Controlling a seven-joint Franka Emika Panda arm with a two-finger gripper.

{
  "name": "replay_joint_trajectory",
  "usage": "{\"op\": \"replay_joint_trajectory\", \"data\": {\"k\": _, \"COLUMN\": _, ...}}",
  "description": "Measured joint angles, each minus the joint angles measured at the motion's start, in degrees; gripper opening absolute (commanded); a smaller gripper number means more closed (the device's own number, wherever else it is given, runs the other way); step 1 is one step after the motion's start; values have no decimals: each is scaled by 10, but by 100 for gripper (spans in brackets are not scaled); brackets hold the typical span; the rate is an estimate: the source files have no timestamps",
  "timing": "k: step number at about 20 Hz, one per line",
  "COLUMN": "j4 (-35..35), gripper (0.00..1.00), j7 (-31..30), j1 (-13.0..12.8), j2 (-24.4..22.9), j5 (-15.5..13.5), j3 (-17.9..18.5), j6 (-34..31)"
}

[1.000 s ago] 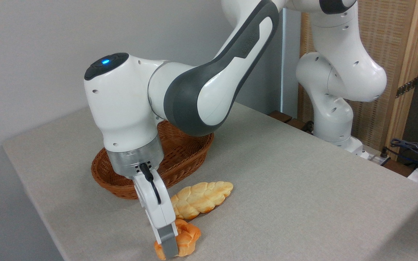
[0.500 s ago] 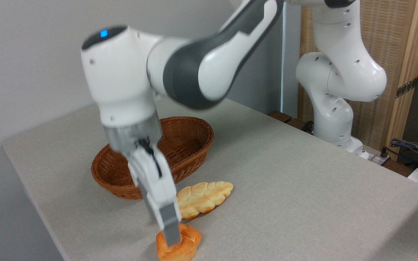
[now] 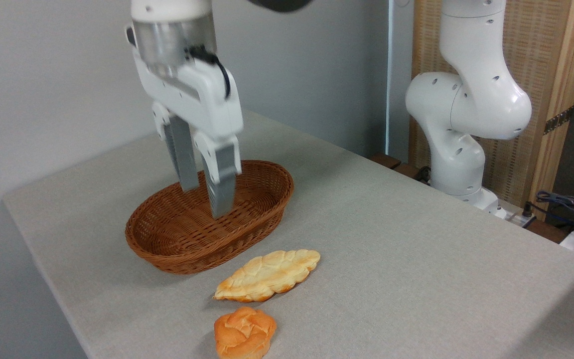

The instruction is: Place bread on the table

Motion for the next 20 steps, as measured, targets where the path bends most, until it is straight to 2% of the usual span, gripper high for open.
{"op": "replay_joint_trajectory", "data": {"k": 3, "j4": 0, "gripper": 100, "j7": -24, "j1": -1, "j2": -9, "j5": 0, "j3": -38, "j6": -1}}
{"op": "replay_joint_trajectory", "data": {"k": 6, "j4": -7, "gripper": 100, "j7": -26, "j1": -4, "j2": -9, "j5": 0, "j3": -46, "j6": -10}}
{"op": "replay_joint_trajectory", "data": {"k": 11, "j4": -16, "gripper": 100, "j7": -26, "j1": -58, "j2": -9, "j5": 0, "j3": -3, "j6": -24}}
{"op": "replay_joint_trajectory", "data": {"k": 20, "j4": -16, "gripper": 100, "j7": -43, "j1": -63, "j2": -15, "j5": 0, "j3": 18, "j6": -35}}
